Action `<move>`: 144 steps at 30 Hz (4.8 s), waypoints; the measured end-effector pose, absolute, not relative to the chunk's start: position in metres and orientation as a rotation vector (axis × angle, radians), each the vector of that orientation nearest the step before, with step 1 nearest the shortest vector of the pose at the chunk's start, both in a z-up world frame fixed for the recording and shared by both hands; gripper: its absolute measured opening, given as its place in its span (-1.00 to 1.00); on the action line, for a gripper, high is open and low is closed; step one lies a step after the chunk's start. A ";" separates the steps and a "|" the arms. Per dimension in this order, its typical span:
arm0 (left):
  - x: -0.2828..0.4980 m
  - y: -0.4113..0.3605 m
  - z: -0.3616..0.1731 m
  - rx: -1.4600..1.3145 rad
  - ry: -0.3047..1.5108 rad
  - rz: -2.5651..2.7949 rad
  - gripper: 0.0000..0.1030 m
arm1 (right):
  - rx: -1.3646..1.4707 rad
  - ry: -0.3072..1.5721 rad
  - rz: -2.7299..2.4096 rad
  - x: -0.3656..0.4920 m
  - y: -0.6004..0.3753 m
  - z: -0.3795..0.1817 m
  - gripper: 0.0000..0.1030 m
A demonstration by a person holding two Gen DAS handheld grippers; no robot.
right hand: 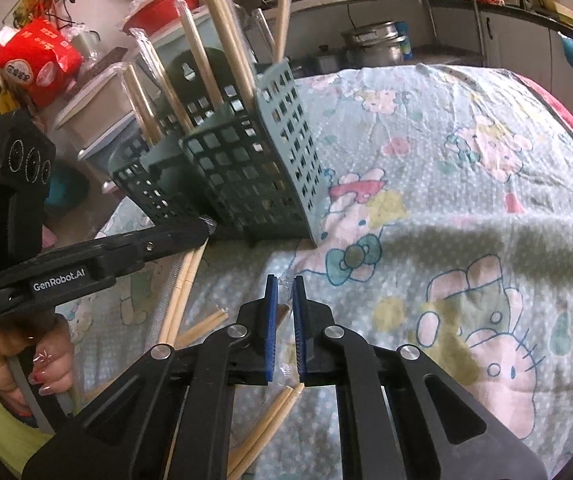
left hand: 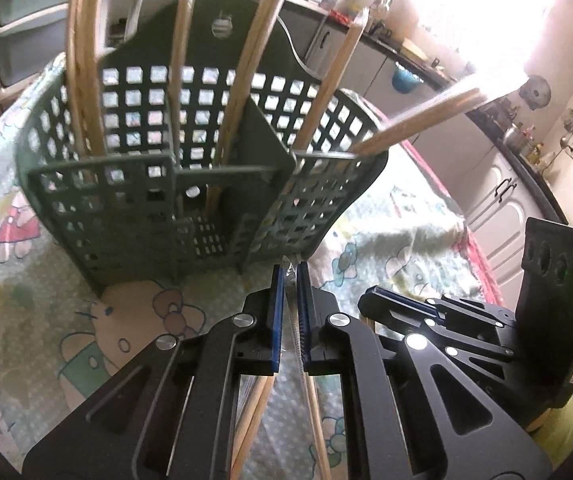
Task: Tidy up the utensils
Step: 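Lift the held chopsticks upright with both grippers and carry them over the caddy, then lower the held chopsticks toward the caddy compartments with both grippers, then open both grippers to release the chopsticks into the caddy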
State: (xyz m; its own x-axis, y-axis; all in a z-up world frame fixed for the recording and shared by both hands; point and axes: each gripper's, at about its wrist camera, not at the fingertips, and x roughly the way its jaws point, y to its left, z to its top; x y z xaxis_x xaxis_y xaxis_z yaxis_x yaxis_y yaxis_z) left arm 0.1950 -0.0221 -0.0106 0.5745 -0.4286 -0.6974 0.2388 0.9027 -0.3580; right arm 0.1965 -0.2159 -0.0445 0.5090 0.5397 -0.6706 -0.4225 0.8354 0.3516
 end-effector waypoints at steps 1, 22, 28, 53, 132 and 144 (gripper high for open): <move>0.194 -0.021 -0.008 -0.237 0.869 -0.392 -0.92 | 0.148 0.854 0.584 0.196 -0.215 -0.042 -0.86; 0.158 0.030 0.041 -0.294 0.705 -0.327 -0.94 | 0.071 0.693 0.686 0.174 -0.182 0.023 -0.89; 0.152 0.039 0.058 -0.312 0.655 -0.320 -0.94 | 0.063 0.627 0.715 0.167 -0.176 0.048 -0.90; 0.145 0.046 0.118 -0.264 0.509 -0.323 -0.98 | 0.023 0.444 0.719 0.159 -0.174 0.111 -0.90; 0.220 0.054 0.124 -0.248 0.472 -0.224 -0.86 | 0.053 0.406 0.543 0.263 -0.158 0.121 -0.78; 0.210 0.057 0.111 -0.265 0.496 -0.207 -0.12 | 0.088 0.450 0.517 0.262 -0.178 0.107 -0.36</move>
